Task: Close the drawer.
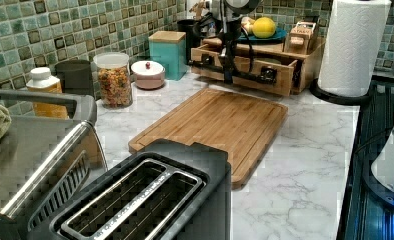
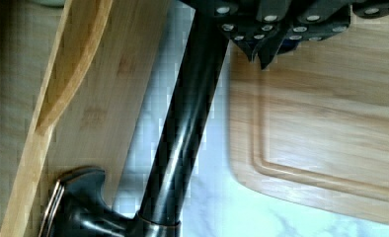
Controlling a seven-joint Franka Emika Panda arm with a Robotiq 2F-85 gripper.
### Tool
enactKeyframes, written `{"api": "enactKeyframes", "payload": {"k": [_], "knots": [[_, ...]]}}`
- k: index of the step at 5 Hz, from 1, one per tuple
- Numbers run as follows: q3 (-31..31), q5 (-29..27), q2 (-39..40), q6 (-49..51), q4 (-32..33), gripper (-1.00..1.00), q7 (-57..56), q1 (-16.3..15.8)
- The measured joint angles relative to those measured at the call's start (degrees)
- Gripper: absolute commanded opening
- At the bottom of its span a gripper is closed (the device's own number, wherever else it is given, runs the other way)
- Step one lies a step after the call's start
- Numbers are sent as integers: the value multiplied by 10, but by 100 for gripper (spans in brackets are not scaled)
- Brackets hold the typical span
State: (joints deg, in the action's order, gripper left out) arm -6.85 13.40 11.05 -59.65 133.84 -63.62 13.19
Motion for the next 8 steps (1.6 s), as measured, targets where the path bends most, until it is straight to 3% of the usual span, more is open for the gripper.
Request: {"api": "enactKeyframes", "payload": {"k": [1,2,3,8], "knots": [[0,-97,13,-43,0,-100,-97,48],[-1,-136,27,-48,-18,-100,-162,83],[3,-159,35,-36,-30,-100,-176,90],[-21,-141,35,-4,-43,-100,-154,64]]}}
